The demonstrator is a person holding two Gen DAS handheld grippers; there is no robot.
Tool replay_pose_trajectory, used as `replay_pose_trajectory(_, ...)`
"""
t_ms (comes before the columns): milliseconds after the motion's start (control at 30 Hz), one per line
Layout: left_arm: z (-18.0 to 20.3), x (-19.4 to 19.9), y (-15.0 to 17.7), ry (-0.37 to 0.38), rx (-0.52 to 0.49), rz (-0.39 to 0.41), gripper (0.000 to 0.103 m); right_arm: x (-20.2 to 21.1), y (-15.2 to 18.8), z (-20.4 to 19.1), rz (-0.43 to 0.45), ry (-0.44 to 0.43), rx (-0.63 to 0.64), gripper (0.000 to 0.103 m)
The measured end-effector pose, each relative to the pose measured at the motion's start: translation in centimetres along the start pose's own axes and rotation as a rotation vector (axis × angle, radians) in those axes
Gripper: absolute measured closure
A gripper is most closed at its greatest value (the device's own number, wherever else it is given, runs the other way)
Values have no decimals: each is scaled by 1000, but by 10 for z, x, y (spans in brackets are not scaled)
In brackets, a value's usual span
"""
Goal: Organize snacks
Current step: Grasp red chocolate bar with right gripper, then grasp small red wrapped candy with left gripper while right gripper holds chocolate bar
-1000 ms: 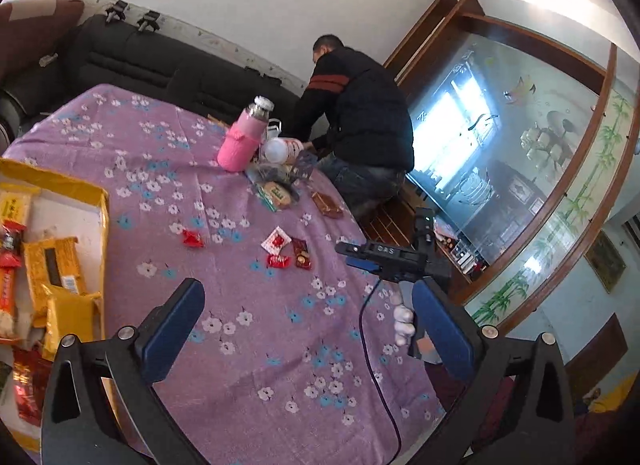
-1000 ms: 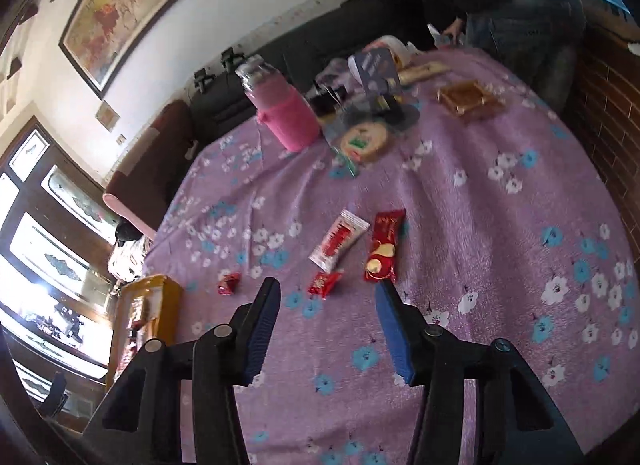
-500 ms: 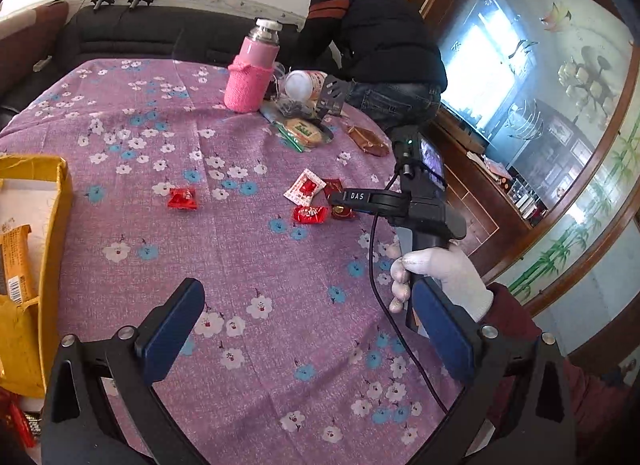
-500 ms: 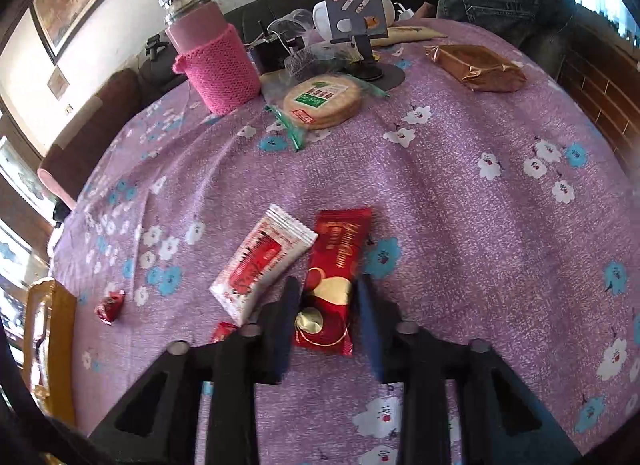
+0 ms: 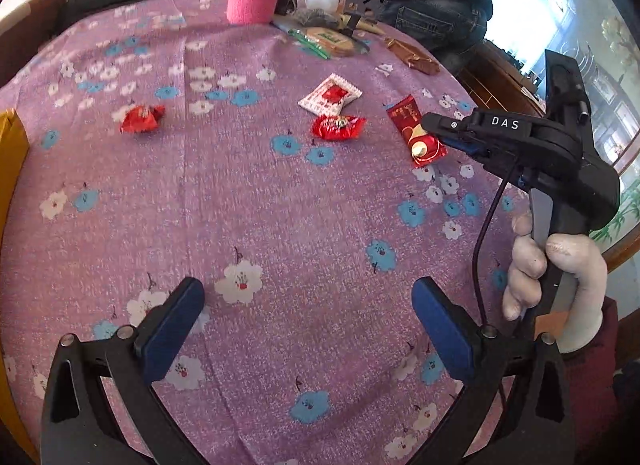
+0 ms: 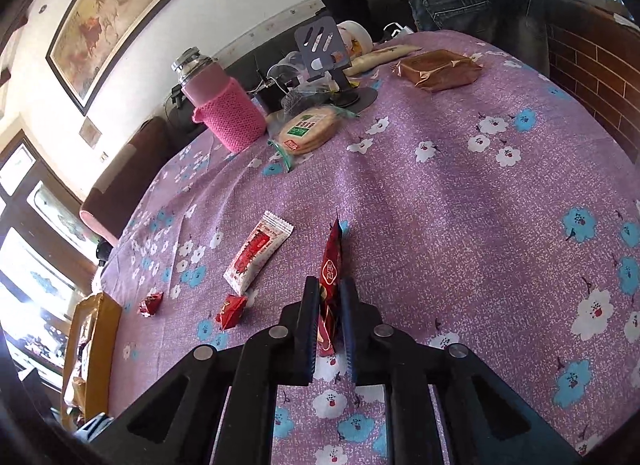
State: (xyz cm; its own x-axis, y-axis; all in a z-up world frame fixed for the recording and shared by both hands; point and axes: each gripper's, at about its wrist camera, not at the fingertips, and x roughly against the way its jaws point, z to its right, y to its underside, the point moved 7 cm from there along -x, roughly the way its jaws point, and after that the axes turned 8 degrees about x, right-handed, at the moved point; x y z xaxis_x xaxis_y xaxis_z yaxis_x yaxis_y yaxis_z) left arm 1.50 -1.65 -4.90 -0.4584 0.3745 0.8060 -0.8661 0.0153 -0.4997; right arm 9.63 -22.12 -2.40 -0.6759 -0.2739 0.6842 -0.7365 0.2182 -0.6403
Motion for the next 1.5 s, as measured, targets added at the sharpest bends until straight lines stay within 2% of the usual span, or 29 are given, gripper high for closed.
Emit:
replay_pose_trajectory(33, 1, -1, 0, -14, -4, -1, 0, -1, -1, 0, -2, -4, 2, 87)
replay_pose_trajectory(100, 3, -2, 0, -29, -7, -1, 0, -6, -1, -3, -6, -5, 4, 72)
replay_pose_trajectory(167, 3, -4, 0, -45, -15, 2, 0, -12, -3, -8, -17, 7, 16, 65)
replay_pose_trajectory(233, 6, -7, 2, -71, -39, 10, 0, -21, -2, -11, -39, 24, 25, 65)
replay_pose_trajectory(267, 8, -10, 4, -100, -67, 6, 0, -27, 0, -11, -63, 49, 30, 65)
replay_pose_trajectory(367, 13, -16, 10, -202, -148, -8, 0, -32, -2, -17, -60, 123, 92, 68)
replay_pose_trajectory(433, 11, -15, 7, -168, -105, -35, 0, -33, -1, -18, -61, 181, 141, 79)
replay_pose_trajectory(500, 10, -10, -2, -65, -53, -45, 5, -32, 0, -17, -60, 170, 148, 80)
replay_pose_trajectory(533, 9, -7, -9, -41, -42, -36, 6, -31, 0, -15, -61, 157, 137, 80)
replay_pose_trajectory(600, 7, -4, -23, -42, -47, -17, 7, -24, -4, -13, -41, 120, 115, 89)
replay_pose_trajectory(667, 10, -5, -38, -22, -53, -1, 7, -18, -7, -11, -27, 76, 84, 91)
replay_pose_trajectory(833, 34, -25, -76, 6, -137, 71, 7, -14, -8, -2, -26, 52, 44, 92)
replay_pose_trajectory(967, 40, -51, -93, -21, -198, 74, 7, -12, -9, 4, -28, 19, 4, 92)
replay_pose_trajectory(1033, 40, -65, -93, -44, -223, 31, 7, -12, -10, 6, -26, 12, -6, 92)
replay_pose_trajectory(1100, 38, -75, -93, -43, -216, -7, 18, -12, -10, 7, -25, 6, -14, 92)
replay_pose_trajectory(1133, 39, -74, -95, -43, -224, 10, 23, -13, -10, 7, -27, 3, -17, 92)
replay_pose_trajectory(1200, 39, -73, -98, -28, -207, 6, 44, -14, -10, 7, -30, 2, -18, 92)
replay_pose_trajectory(1300, 41, -75, -99, -39, -215, 3, 67, -13, -10, 5, -28, -2, -14, 92)
replay_pose_trajectory(1333, 41, -74, -99, -49, -227, 4, 68, -13, -9, 5, -27, -4, -14, 92)
replay_pose_trajectory(1400, 43, -73, -96, -53, -239, -3, 80, -13, -9, 5, -26, -6, -15, 92)
replay_pose_trajectory(1500, 40, -66, -96, -50, -219, 11, 86, -11, -10, 4, -15, -15, -15, 92)
